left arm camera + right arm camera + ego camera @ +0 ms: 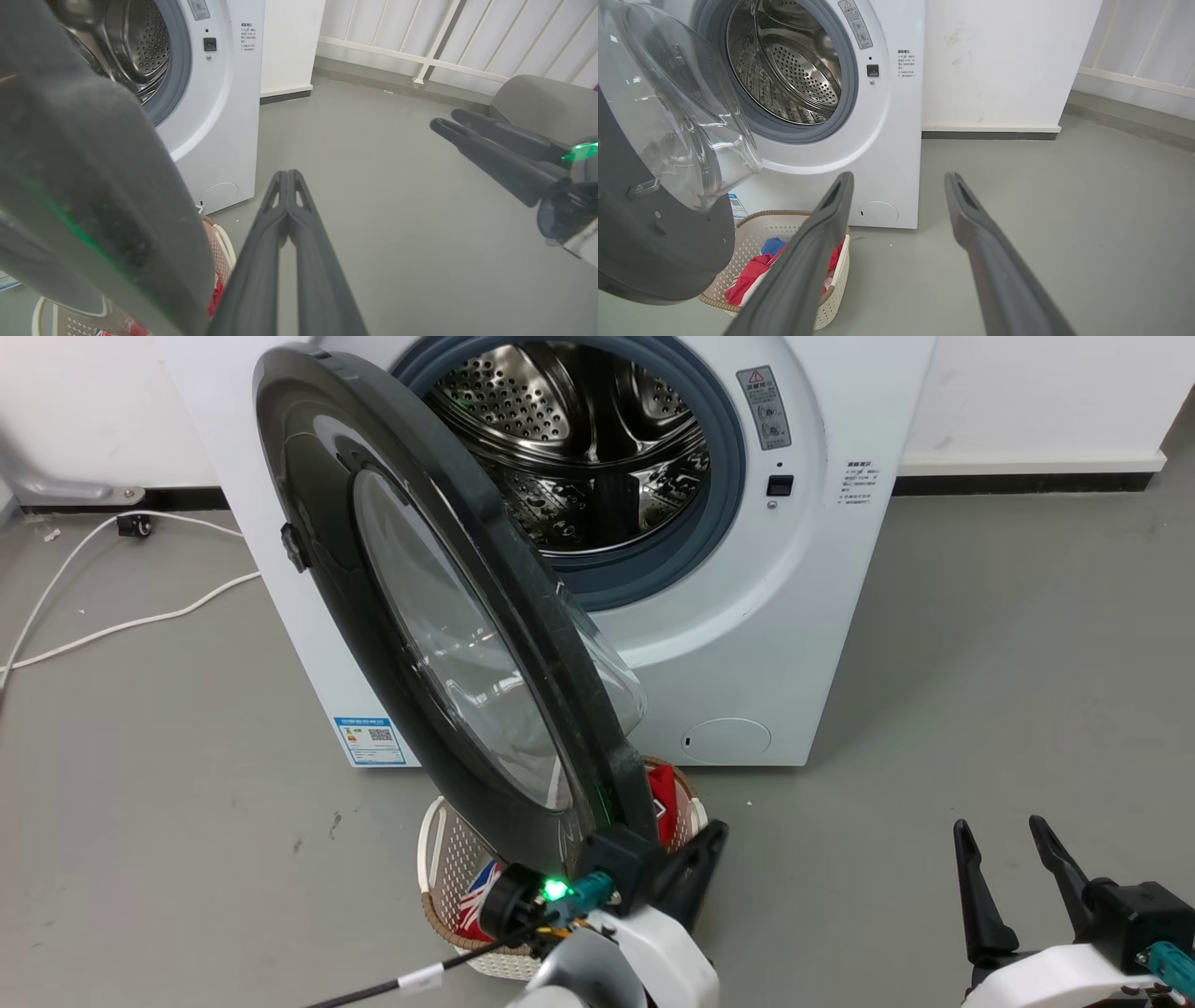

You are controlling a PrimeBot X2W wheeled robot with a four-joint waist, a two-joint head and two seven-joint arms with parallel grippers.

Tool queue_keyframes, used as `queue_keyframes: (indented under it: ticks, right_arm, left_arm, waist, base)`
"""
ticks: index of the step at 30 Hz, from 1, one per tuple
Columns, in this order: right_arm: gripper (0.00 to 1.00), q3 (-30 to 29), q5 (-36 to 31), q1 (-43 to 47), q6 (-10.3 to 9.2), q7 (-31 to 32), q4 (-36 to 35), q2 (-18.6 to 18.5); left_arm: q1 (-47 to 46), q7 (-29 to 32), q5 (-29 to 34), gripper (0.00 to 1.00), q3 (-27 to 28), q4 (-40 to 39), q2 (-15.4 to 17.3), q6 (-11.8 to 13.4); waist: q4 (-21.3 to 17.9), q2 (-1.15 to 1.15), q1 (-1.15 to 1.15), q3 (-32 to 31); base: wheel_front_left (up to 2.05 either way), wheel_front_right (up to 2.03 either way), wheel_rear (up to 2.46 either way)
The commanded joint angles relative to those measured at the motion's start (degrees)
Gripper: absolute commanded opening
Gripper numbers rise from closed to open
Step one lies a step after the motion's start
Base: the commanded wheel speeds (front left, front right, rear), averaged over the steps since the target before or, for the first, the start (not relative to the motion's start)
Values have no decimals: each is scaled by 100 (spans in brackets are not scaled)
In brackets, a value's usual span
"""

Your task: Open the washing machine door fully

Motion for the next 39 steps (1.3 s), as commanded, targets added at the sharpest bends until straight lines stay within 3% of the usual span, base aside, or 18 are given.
queue_keyframes:
  ticks: [1,9,18,30,39]
  right_arm:
    - [100,8,38,-61,-1,-12,27,12]
    - [100,14,107,-118,-1,-102,130,12]
    - [100,4,294,-167,-1,-235,277,12]
    - [100,-213,237,-141,-1,-368,238,11]
    - [100,-391,235,-88,-1,-350,103,10]
  left_arm:
    - [-123,-127,-28,0,102,160,-12,66]
    - [-172,-473,-71,0,389,503,29,303]
    - [89,-513,-75,0,485,362,248,504]
    - [686,-446,-29,0,548,-762,726,753]
    - [974,-283,73,0,502,-1322,965,952]
  waist:
    - [-6,0,0,16]
    - [17,0,0,51]
    - [142,0,0,51]
    - [564,0,0,53]
    - [1196,0,0,89]
  base:
    - [0,0,0]
    - [0,0,0]
    - [0,0,0]
    - [0,0,0]
    - [0,0,0]
